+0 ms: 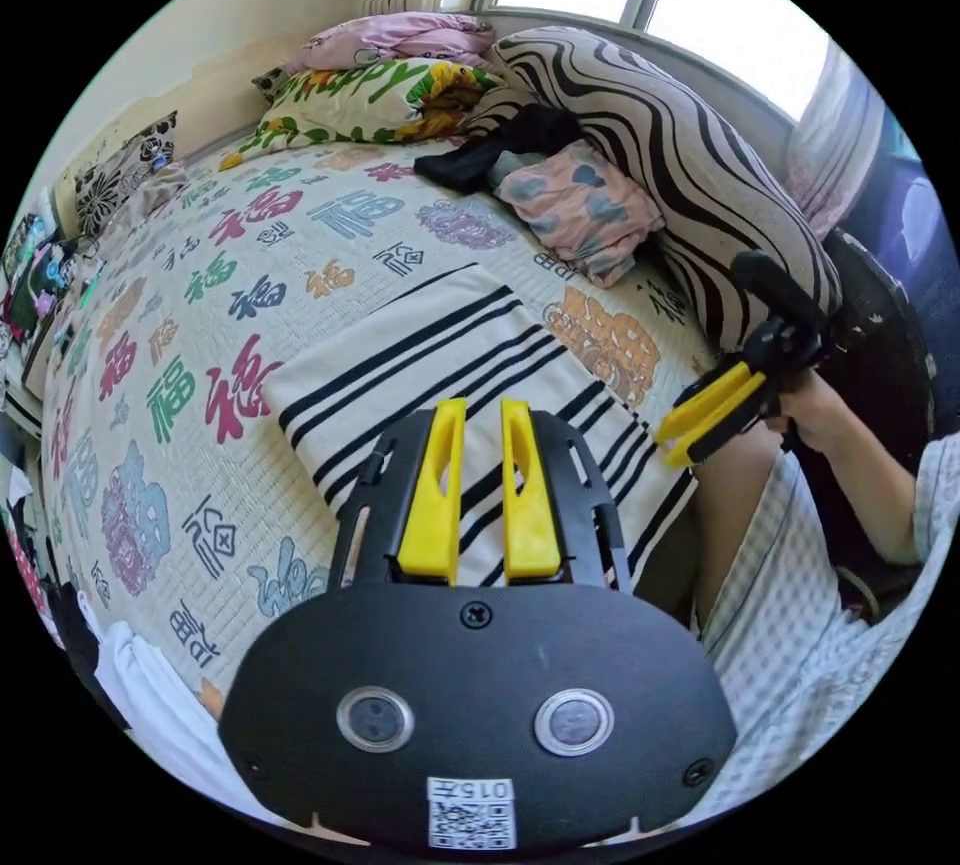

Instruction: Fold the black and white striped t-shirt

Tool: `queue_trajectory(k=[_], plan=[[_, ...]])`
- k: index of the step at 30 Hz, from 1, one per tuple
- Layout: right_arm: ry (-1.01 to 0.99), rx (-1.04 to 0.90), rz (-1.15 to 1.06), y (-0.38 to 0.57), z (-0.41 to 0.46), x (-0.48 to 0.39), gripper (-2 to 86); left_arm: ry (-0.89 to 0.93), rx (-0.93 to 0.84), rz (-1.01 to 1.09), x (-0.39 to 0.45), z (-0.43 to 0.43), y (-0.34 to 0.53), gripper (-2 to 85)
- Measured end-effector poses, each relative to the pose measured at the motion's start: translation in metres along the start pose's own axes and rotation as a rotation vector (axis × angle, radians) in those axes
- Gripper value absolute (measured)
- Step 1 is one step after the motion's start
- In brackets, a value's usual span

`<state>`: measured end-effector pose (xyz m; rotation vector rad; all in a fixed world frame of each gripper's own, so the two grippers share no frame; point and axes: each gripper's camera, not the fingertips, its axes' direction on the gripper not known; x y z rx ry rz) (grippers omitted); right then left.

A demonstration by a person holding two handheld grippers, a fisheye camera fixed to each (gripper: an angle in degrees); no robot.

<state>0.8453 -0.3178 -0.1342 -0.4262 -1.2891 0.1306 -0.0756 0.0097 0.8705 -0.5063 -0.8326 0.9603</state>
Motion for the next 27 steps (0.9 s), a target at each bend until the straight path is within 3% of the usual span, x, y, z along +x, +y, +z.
queue_trajectory(k=[6, 14, 17, 19, 24, 27], plan=[[-0.034, -0.014, 0.027, 0.013, 0.008, 0.008, 0.8, 0.015, -0.093, 0.034, 0.013, 0.043, -0.071, 5.6], [0.057, 0.079, 0.018, 0.046, -0.015, 0.007, -0.3, -0.068, -0.270, 0.011, 0.021, 0.093, -0.124, 3.7], [0.051, 0.015, 0.017, 0.040, -0.004, 0.010, 0.1, -0.110, -0.302, 0.028, 0.022, 0.102, -0.129, 3.0], [0.051, -0.045, 0.004, 0.036, 0.005, 0.007, 1.1, -0.105, -0.299, 0.023, 0.017, 0.100, -0.131, 2.4], [0.121, 0.093, -0.003, 0.054, -0.016, -0.013, 6.6, -0.040, -0.174, -0.073, -0.010, 0.049, -0.120, 1.9], [0.113, 0.084, -0.020, 0.049, -0.013, -0.024, 8.1, -0.023, -0.189, -0.113, -0.026, 0.011, -0.085, 3.7]])
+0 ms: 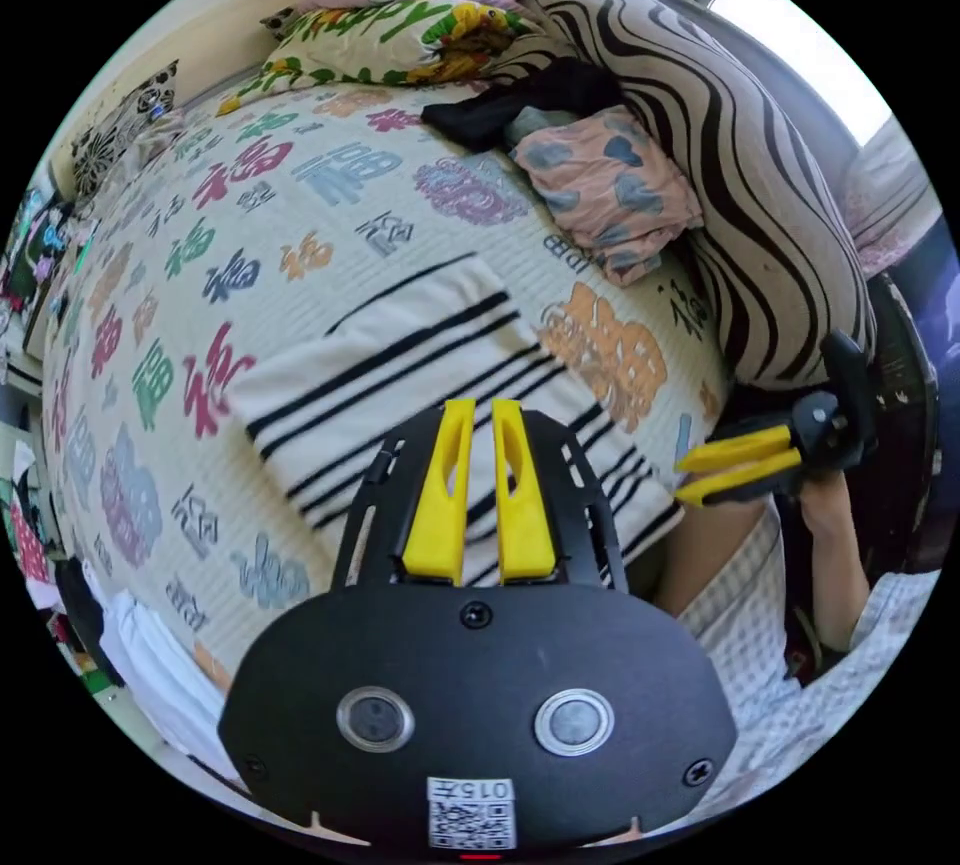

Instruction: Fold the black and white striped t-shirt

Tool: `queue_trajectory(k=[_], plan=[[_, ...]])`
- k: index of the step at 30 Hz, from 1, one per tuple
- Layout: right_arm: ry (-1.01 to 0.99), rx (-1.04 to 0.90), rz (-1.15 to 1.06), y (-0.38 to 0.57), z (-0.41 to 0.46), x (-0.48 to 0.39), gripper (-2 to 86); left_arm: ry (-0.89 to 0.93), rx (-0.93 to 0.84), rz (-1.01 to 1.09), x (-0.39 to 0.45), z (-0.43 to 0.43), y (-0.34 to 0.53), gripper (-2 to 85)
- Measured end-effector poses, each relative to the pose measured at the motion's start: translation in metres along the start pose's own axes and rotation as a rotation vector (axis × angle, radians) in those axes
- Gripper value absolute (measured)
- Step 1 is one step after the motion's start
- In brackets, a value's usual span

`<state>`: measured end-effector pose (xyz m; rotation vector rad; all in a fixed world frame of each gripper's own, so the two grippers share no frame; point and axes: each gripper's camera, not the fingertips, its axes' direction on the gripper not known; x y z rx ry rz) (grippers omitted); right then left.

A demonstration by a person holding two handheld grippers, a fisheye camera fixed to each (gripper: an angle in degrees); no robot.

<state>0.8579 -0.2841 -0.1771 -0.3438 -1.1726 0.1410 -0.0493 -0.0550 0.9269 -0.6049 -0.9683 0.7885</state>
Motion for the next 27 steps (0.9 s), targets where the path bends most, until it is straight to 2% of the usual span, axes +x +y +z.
queue_trajectory(k=[6, 8, 13, 20, 23, 27], plan=[[0.051, -0.154, -0.001, -0.029, 0.035, -0.013, 6.5, -0.102, -0.026, -0.162, -0.038, -0.015, 0.126, 5.7], [0.055, -0.176, 0.007, -0.033, 0.037, -0.014, 6.3, -0.058, -0.082, -0.196, -0.050, 0.005, 0.152, 5.4], [0.003, -0.200, 0.056, -0.041, 0.028, -0.013, 6.9, 0.034, -0.004, -0.284, -0.076, -0.001, 0.173, 2.1], [0.014, 0.006, -0.015, -0.082, -0.022, -0.030, 8.8, 0.263, 0.157, -0.386, -0.124, -0.021, 0.199, 8.3], [0.060, 0.028, -0.056, -0.116, -0.027, -0.035, 9.2, 0.255, 0.036, -0.357, -0.137, -0.003, 0.193, 8.4], [-0.248, -0.008, -0.180, -0.152, -0.005, -0.042, 1.3, 0.242, 0.046, -0.332, -0.152, -0.002, 0.199, 6.4]])
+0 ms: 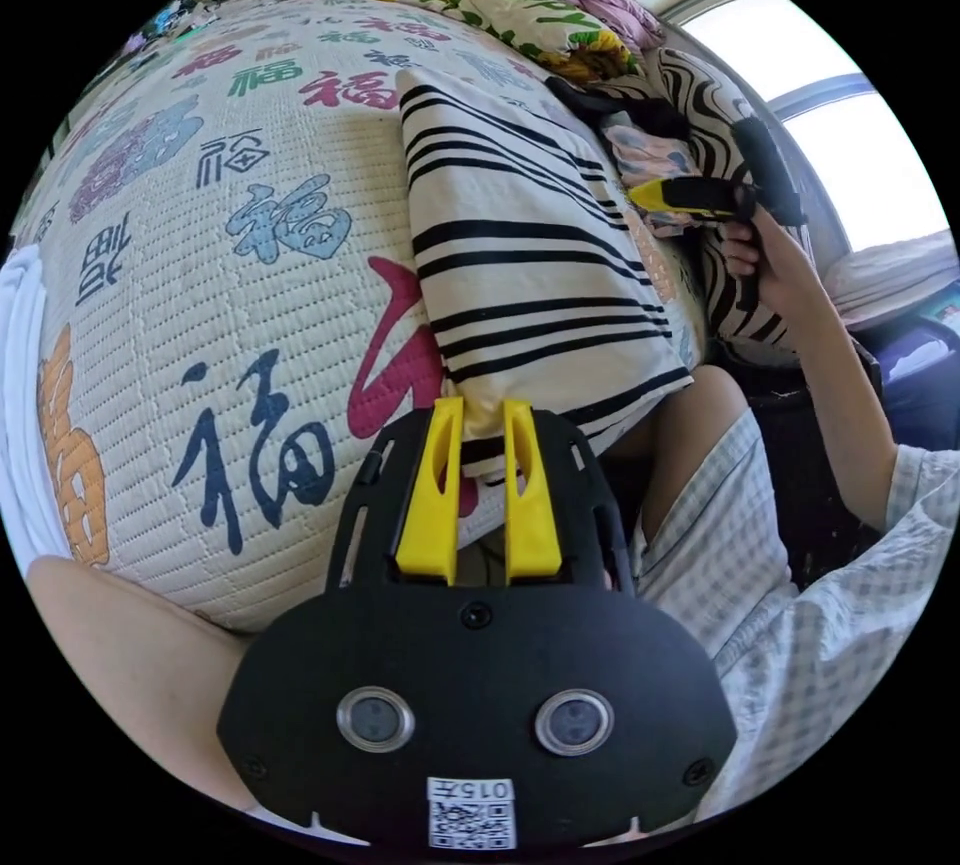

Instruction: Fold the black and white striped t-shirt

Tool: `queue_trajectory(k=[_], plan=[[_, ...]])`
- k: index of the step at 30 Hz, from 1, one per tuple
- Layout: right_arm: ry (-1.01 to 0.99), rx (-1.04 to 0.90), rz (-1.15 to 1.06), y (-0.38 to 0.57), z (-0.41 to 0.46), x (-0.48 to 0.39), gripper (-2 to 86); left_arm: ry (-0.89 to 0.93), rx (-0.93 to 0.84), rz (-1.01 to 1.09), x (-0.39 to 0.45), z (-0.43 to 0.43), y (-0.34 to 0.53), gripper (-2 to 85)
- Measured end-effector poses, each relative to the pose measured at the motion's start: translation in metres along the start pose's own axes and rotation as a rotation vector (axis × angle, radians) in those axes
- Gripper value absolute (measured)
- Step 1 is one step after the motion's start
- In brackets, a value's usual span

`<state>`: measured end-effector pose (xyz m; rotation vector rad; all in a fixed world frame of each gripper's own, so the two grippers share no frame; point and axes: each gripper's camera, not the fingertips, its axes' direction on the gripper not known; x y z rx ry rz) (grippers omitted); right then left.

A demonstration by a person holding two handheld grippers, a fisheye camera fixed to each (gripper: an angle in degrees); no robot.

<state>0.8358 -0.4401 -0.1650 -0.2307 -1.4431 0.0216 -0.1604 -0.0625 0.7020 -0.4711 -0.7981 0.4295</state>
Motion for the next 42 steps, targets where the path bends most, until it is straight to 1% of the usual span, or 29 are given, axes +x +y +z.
queue_trajectory(k=[2, 4, 6, 8, 10, 12, 14, 15, 17, 18, 20, 23, 24, 26, 27, 29, 32, 34, 37, 38, 39, 41, 42], plan=[[0.060, -0.024, 0.006, -0.013, 0.016, 0.003, 0.2, 0.018, -0.017, -0.015, -0.012, -0.004, -0.002, 5.1], [0.250, -0.077, 0.061, -0.029, 0.034, 0.012, -0.3, 0.019, -0.024, -0.014, -0.018, -0.008, -0.003, 4.5], [0.213, -0.091, 0.140, -0.037, 0.034, 0.023, -0.4, 0.019, -0.028, -0.007, -0.023, -0.011, -0.004, 4.1], [0.224, -0.011, 0.175, -0.037, 0.021, 0.023, -0.3, 0.049, -0.038, -0.017, -0.034, -0.018, -0.005, 4.3], [0.259, 0.093, 0.132, -0.035, -0.002, 0.012, 0.1, 0.078, -0.027, -0.011, -0.041, -0.032, -0.008, 5.0], [0.239, 0.129, 0.052, -0.038, -0.019, 0.003, 1.0, 0.065, 0.092, 0.021, -0.045, -0.057, -0.017, 7.6], [0.255, 0.159, -0.009, -0.045, -0.036, 0.001, 3.1, 0.001, 0.226, 0.104, -0.051, -0.091, -0.054, 10.9], [0.297, 0.177, -0.028, -0.051, -0.046, 0.004, 4.9, -0.017, 0.252, 0.127, -0.053, -0.097, -0.067, 11.4], [0.367, 0.178, -0.037, -0.060, -0.057, 0.015, 7.7, -0.045, 0.334, 0.176, -0.073, -0.112, -0.122, 12.4], [0.392, 0.157, -0.015, -0.067, -0.063, 0.028, 9.4, -0.036, 0.335, 0.173, -0.080, -0.112, -0.137, 12.3], [0.369, 0.099, 0.025, -0.077, -0.069, 0.052, 10.8, 0.036, 0.261, 0.148, -0.111, -0.101, -0.190, 12.2], [0.300, 0.053, 0.077, -0.089, -0.073, 0.084, 11.3, 0.078, 0.137, 0.122, -0.136, -0.075, -0.230, 11.4], [0.268, 0.014, 0.086, -0.094, -0.071, 0.094, 10.5, 0.087, 0.110, 0.115, -0.139, -0.069, -0.235, 10.9], [0.245, -0.045, 0.087, -0.100, -0.065, 0.105, 7.8, 0.174, 0.014, 0.105, -0.153, -0.050, -0.245, 5.1], [0.246, -0.064, 0.085, -0.101, -0.064, 0.110, 5.4, 0.198, 0.003, 0.097, -0.157, -0.048, -0.245, 4.6], [0.211, -0.043, 0.119, -0.099, -0.072, 0.120, 3.5, 0.270, 0.048, 0.036, -0.181, -0.050, -0.242, 3.0], [0.069, 0.025, 0.181, -0.089, -0.082, 0.144, 3.0, 0.403, 0.065, -0.064, -0.213, -0.043, -0.236, 2.9], [-0.042, 0.106, 0.179, -0.077, -0.090, 0.155, 3.6, 0.447, 0.097, -0.064, -0.219, -0.045, -0.232, 3.8], [-0.143, 0.240, 0.157, -0.046, -0.114, 0.163, 6.1, 0.484, 0.164, -0.029, -0.235, -0.066, -0.219, 7.6], [-0.165, 0.257, 0.153, -0.039, -0.118, 0.166, 6.8, 0.495, 0.182, -0.031, -0.245, -0.075, -0.212, 8.4], [-0.197, 0.268, 0.145, -0.025, -0.124, 0.171, 7.2, 0.495, 0.180, -0.038, -0.251, -0.077, -0.208, 8.7], [-0.192, 0.238, 0.165, -0.009, -0.122, 0.179, 9.3, 0.482, 0.137, -0.050, -0.267, -0.076, -0.199, 9.9], [-0.187, 0.225, 0.177, -0.001, -0.118, 0.184, 10.6, 0.505, 0.136, -0.051, -0.270, -0.074, -0.198, 10.2]])
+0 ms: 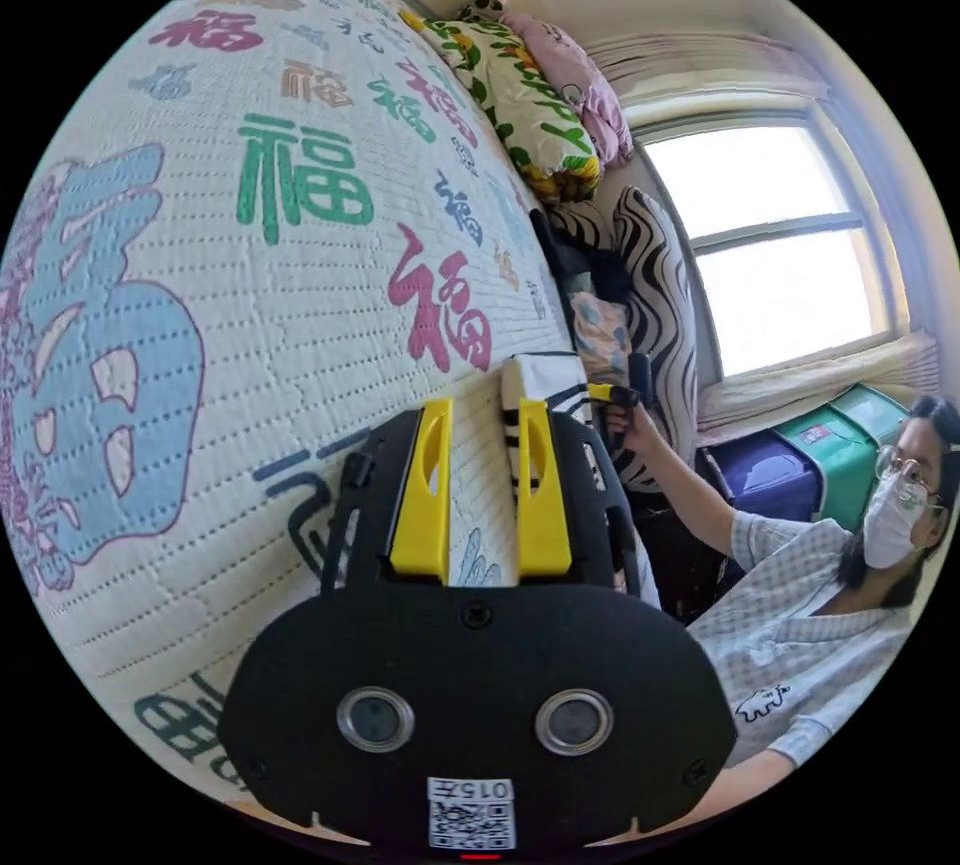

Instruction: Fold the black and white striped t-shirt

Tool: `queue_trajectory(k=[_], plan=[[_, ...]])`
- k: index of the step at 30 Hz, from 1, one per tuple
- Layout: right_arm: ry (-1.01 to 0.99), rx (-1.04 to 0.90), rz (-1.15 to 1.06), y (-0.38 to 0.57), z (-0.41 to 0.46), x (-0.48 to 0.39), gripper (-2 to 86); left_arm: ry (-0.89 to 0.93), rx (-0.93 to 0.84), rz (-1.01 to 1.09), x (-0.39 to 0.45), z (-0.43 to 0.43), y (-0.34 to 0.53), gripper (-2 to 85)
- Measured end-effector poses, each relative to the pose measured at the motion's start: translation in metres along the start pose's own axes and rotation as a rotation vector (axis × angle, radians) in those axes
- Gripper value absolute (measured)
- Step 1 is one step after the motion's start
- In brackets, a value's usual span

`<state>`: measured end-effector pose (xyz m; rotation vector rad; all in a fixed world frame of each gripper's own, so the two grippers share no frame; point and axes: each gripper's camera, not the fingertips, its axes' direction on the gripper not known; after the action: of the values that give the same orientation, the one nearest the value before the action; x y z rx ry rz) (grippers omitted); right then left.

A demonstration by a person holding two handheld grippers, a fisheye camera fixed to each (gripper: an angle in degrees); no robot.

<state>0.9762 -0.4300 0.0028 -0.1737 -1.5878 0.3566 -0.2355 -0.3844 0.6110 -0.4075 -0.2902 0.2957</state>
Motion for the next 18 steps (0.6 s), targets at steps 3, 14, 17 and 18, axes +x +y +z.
queue_trajectory(k=[3, 14, 17, 18], plan=[[-0.113, 0.066, -0.014, 0.006, 0.004, 0.012, 11.5, 0.108, 0.024, -0.011, -0.009, 0.006, 0.000, 10.9], [-0.197, -0.147, -0.076, -0.026, 0.061, -0.004, 5.2, 0.136, -0.119, 0.092, 0.025, 0.068, -0.024, 2.2], [-0.123, -0.109, -0.171, -0.019, 0.051, -0.030, 4.5, 0.093, -0.067, 0.210, 0.056, 0.059, -0.028, 1.2], [-0.112, -0.069, -0.221, -0.017, 0.044, -0.042, 4.4, 0.100, -0.045, 0.233, 0.062, 0.056, -0.029, 1.1]])
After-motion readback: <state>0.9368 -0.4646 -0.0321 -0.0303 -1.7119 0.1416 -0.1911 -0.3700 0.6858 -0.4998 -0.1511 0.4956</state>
